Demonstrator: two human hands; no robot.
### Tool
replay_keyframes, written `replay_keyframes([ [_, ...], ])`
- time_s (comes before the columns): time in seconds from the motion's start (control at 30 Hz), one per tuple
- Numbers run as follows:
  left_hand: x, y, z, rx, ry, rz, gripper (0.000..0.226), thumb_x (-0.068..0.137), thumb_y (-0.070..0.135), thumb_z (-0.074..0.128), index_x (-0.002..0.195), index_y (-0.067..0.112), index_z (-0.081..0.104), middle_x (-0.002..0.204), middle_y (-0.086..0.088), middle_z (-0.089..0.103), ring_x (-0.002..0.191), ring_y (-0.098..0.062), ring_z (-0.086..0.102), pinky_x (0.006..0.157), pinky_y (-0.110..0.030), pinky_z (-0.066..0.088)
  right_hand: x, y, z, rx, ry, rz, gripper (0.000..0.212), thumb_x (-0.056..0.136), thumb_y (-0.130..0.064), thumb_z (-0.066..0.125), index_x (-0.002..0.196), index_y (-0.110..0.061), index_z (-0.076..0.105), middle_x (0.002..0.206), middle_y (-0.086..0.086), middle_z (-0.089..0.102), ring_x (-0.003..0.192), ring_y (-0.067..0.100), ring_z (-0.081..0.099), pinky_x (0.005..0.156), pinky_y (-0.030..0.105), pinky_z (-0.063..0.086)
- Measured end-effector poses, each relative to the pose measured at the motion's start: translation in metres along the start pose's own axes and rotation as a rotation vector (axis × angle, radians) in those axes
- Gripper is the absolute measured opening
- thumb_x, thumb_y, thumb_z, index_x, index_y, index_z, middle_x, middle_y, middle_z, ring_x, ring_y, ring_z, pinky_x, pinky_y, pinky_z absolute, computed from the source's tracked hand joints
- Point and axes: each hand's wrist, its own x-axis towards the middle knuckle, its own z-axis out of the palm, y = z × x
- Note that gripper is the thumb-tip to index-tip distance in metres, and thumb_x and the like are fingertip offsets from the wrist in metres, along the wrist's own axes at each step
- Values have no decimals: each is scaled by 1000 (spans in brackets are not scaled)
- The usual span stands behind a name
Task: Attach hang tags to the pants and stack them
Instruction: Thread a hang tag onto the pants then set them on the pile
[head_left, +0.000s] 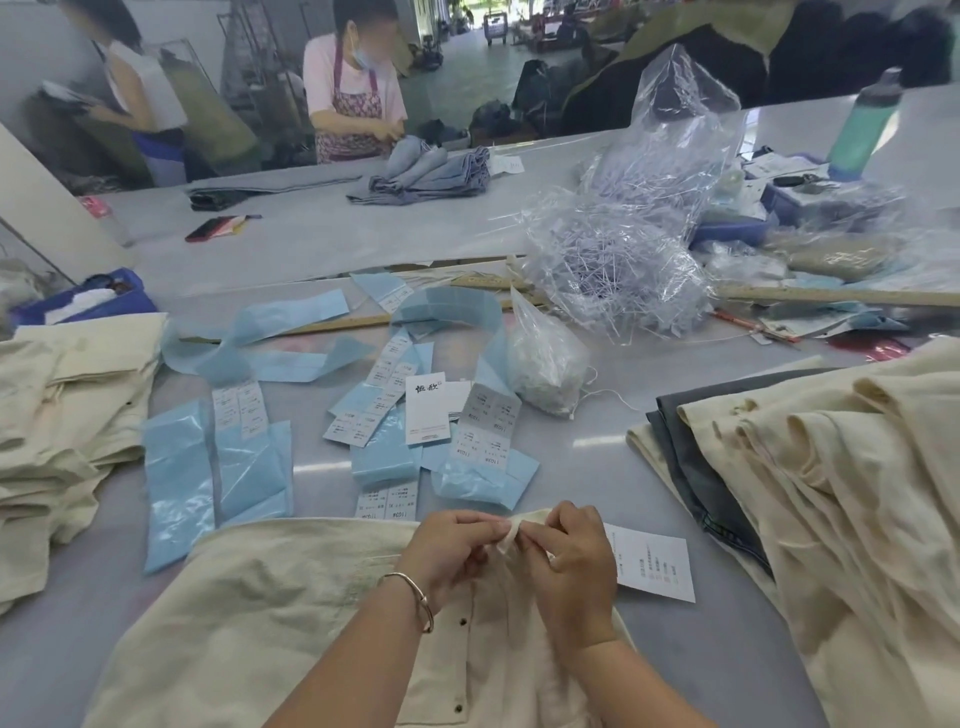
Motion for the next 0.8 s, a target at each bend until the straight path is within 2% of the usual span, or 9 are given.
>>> replay_keyframes([
  [0.13,4,2,8,11,48,-6,4,82,6,70,84,4,68,60,-1,49,43,-8,36,47,-20,29,9,7,-7,5,-76,-164,13,76,-18,70,63,-18,73,66,-1,52,63,20,51,47,27,39],
  [0.2,6,4,13,48,97,54,3,83,5,67,80,6,67,60,-3,51,43,-9,36,43,-18,28,8,12,-11,203,-155,33,14,76,-12,77,75,-25,76,84,-6,60,76,10,55,57,21,43],
  [0.27,8,7,16,88,154,147,13,84,3,64,72,9,65,65,-6,61,43,-6,40,41,-16,30,7,24,-19,344,-169,238,34,77,-2,71,90,-34,74,104,-11,62,85,7,58,62,13,42],
  [0.37,8,12,17,36,146,245,17,88,5,61,72,10,59,84,-8,75,36,-2,37,37,-14,30,14,54,-32,131,-311,338,57,76,-1,61,127,-28,55,133,-7,52,114,14,51,89,27,44],
  [0.47,8,16,21,-10,96,254,11,91,8,58,80,6,57,88,-7,76,35,-6,33,37,-15,29,26,70,-40,-218,-709,336,80,78,-31,66,148,-24,29,142,-7,40,133,16,32,111,32,23],
  [0.57,8,18,32,-30,79,238,8,91,10,58,83,7,59,76,-5,73,40,-8,45,43,-17,35,40,67,-38,-405,-846,233,72,74,-43,66,141,-31,39,123,-12,49,121,13,42,107,33,23],
  [0.67,7,21,39,-57,63,245,11,92,7,59,81,9,59,67,-4,62,45,-9,50,49,-19,39,50,59,-38,-407,-850,198,25,74,-33,64,99,-34,63,96,-11,50,106,14,49,84,30,26],
  [0.73,5,23,39,-59,64,273,12,92,4,59,81,8,59,63,-3,55,45,-8,47,48,-18,39,51,55,-41,-319,-719,132,7,78,-20,60,77,-27,62,83,-10,51,93,17,53,75,31,27],
  [0.8,3,25,36,-24,79,309,11,93,5,59,82,7,59,59,1,52,45,-6,44,48,-17,38,48,57,-45,-173,-403,-20,15,69,-1,59,66,-16,61,70,-6,54,73,23,54,66,32,36],
])
